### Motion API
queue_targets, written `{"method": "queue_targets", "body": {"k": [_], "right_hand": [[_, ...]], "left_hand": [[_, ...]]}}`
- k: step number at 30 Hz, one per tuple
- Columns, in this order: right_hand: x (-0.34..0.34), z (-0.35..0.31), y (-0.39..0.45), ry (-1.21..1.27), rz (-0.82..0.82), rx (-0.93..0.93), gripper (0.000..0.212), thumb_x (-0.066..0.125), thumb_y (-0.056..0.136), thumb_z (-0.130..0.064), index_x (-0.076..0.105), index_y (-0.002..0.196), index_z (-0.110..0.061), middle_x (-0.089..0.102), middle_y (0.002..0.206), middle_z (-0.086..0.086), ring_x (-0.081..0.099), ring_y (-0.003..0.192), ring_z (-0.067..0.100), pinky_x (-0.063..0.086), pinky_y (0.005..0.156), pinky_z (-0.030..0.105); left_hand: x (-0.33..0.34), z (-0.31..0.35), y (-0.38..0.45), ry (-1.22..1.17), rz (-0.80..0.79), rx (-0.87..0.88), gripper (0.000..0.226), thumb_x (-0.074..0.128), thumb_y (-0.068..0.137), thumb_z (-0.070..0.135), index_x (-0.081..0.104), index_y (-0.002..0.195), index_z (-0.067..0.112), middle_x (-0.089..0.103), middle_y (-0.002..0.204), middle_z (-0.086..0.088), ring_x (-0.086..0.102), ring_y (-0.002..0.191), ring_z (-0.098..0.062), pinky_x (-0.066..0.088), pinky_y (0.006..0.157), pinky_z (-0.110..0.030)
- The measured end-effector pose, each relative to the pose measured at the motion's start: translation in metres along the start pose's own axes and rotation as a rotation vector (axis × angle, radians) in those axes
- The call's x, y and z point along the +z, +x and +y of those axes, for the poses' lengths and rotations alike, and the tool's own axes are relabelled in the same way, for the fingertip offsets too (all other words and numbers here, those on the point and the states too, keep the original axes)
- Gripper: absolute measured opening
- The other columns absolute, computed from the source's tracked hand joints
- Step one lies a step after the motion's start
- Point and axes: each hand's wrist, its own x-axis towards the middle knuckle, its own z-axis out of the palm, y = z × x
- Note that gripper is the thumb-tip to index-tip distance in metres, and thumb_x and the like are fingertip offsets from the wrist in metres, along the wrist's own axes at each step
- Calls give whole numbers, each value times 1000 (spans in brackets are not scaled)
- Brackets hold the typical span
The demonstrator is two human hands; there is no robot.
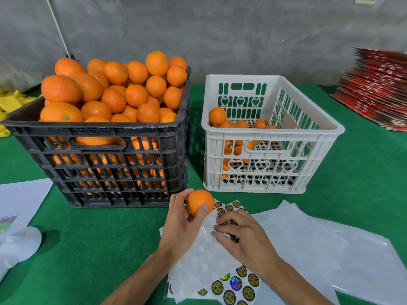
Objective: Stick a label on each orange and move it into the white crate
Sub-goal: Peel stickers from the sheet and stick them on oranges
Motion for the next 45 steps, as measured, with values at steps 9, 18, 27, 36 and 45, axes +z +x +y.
{"method": "queue_targets", "body": {"k": [9,18,27,36,45], "right_hand": [[-1,3,4,199,-24,183,7,76,93,-21,80,89,-17,67,97,-13,59,101,10,49,89,27],[-33,-3,39,353,220,432,13,68,98,-30,72,86,-31,67,81,-16,62,68,9,47,64,20],[-69,-67,90,302,411,67,16,64,102,-26,77,110,-26,58,97,-14,63,90,12,52,73,30],[-123,-77,113,-13,290,-79,74,59,87,-63,38,154,-40,50,87,-30,55,75,-5,47,66,14],[-129,-96,176,297,415,79,63,43,108,-9,19,162,-31,49,150,-19,47,131,-11,43,106,16]], "left_hand": [[0,-2,1,26,-12,-10,46,71,95,46,46,133,43,38,123,38,57,109,5,47,81,-6],[-4,14,0,-35,-38,-46,44,76,94,36,51,129,44,50,135,12,64,110,-10,57,86,-23],[-20,109,13,-405,-31,19,60,76,81,55,62,133,28,69,121,-5,73,94,-18,57,76,-26],[-34,185,49,-264,30,115,55,77,78,60,60,127,43,62,132,6,74,101,-13,63,85,-34],[-80,217,183,366,101,339,43,63,101,12,58,144,13,50,148,-11,67,105,-5,52,96,-26]]}}
